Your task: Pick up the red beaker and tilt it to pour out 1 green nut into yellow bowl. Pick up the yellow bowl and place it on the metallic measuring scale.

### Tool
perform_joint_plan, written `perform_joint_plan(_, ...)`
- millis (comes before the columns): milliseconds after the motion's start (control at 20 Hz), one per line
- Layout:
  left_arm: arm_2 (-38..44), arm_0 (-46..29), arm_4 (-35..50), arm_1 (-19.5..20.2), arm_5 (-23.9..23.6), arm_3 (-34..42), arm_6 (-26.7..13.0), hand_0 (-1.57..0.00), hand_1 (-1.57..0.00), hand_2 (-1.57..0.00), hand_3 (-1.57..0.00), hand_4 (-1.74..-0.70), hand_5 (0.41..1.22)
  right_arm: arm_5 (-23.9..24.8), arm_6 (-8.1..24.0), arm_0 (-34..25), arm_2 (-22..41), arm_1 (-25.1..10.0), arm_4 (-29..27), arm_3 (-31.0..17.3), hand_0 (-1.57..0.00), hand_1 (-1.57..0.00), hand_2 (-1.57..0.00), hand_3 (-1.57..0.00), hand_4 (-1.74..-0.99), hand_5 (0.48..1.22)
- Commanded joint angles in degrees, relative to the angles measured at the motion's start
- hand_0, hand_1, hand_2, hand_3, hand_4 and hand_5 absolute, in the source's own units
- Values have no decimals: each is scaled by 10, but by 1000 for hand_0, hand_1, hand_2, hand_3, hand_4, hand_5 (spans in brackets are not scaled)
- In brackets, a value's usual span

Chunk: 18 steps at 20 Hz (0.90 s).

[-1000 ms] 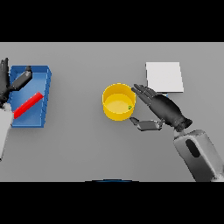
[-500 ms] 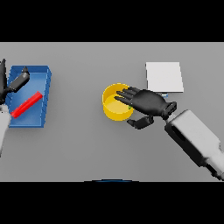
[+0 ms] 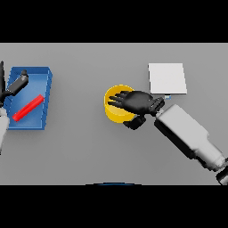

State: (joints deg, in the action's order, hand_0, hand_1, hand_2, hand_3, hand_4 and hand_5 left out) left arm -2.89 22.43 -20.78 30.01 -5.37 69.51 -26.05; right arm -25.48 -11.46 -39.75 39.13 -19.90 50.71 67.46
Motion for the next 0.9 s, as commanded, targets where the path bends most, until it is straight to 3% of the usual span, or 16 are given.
perform_joint_plan(0,0,1,0,-1,-2,0,2,1,1,1,1,-744,697,-4,-2,-5,4,3,2,-6,1,1,1,1,-1258,734)
perform_joint_plan(450,5,6,2,2,-2,-10,3,1,1,1,1,-745,699,-39,17,-20,11,26,-2,-63,1,1,-23,-72,-1289,758)
perform_joint_plan(550,6,6,4,6,3,-8,9,1,1,1,1,-750,701,-54,35,-21,6,33,-9,-66,-26,-36,-71,-141,-1302,805)
perform_joint_plan(600,4,2,2,4,1,-3,7,1,1,1,1,-752,701,-60,39,-22,5,34,-10,-62,-161,-135,-147,-182,-1321,839)
perform_joint_plan(650,5,4,4,3,0,-9,5,1,1,1,1,-754,700,-64,32,-19,6,28,-11,-55,-443,-422,-375,-236,-1351,915)
perform_joint_plan(750,3,11,-1,2,-1,-11,-3,1,1,1,1,-755,704,-59,13,-21,8,29,-12,-62,-849,-836,-806,-399,-1463,1025)
perform_joint_plan(850,2,8,-3,3,-3,-9,-1,1,1,1,1,-756,701,-74,14,-21,8,26,-18,-56,-1109,-1100,-1081,-706,-1557,1096)
